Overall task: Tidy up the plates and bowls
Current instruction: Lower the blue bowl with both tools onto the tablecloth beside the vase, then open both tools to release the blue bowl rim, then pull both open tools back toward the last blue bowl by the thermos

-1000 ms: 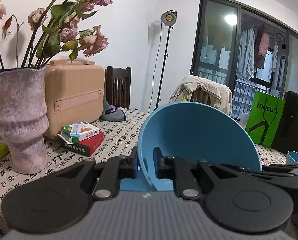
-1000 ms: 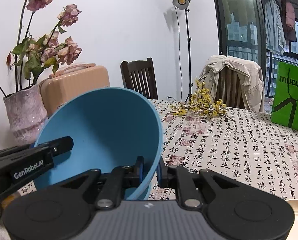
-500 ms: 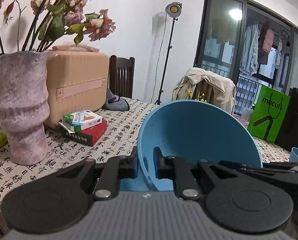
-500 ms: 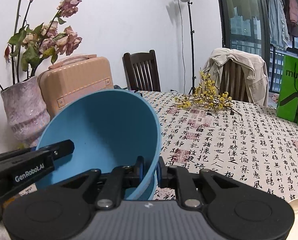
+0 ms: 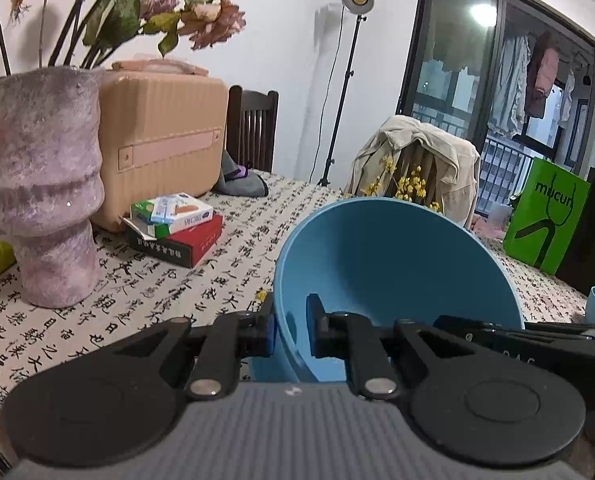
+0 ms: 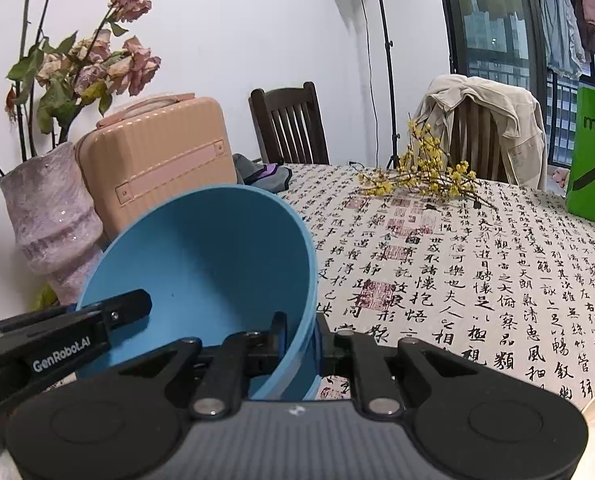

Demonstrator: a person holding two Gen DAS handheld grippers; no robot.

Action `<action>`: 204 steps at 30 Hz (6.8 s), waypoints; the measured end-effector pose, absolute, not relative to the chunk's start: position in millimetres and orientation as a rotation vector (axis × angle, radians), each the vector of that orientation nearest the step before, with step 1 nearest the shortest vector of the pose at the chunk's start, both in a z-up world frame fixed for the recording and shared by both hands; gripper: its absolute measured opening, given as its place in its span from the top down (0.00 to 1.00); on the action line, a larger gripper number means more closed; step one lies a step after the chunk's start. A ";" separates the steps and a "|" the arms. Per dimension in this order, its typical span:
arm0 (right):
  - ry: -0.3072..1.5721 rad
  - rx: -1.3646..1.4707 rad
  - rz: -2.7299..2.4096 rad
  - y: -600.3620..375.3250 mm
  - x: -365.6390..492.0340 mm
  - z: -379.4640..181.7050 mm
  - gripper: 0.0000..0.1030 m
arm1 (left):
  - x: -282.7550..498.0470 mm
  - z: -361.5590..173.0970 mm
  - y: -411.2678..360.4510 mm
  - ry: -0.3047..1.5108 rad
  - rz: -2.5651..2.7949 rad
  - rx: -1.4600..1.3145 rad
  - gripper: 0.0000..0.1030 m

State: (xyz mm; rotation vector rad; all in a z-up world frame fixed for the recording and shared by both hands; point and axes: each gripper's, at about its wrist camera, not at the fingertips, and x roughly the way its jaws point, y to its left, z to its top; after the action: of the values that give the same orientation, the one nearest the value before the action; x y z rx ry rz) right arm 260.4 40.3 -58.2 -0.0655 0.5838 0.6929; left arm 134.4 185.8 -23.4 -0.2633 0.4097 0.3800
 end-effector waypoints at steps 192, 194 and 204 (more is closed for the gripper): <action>0.242 0.259 0.065 -400.6 349.4 -63.4 0.00 | 292.3 20.3 -103.9 0.282 -0.074 -0.056 0.00; 0.237 0.259 0.050 -404.9 352.4 -60.5 0.00 | 298.3 21.5 -109.9 0.290 -0.088 -0.063 0.00; 0.242 0.244 0.022 -420.1 381.0 -34.3 0.00 | 334.9 33.0 -135.2 0.331 -0.119 -0.090 0.00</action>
State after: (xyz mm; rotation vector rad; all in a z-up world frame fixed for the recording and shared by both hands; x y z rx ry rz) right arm 381.0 -420.1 -34.3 0.2439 0.2425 0.0218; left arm 334.9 -135.2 33.0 -0.0898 0.3306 -0.1195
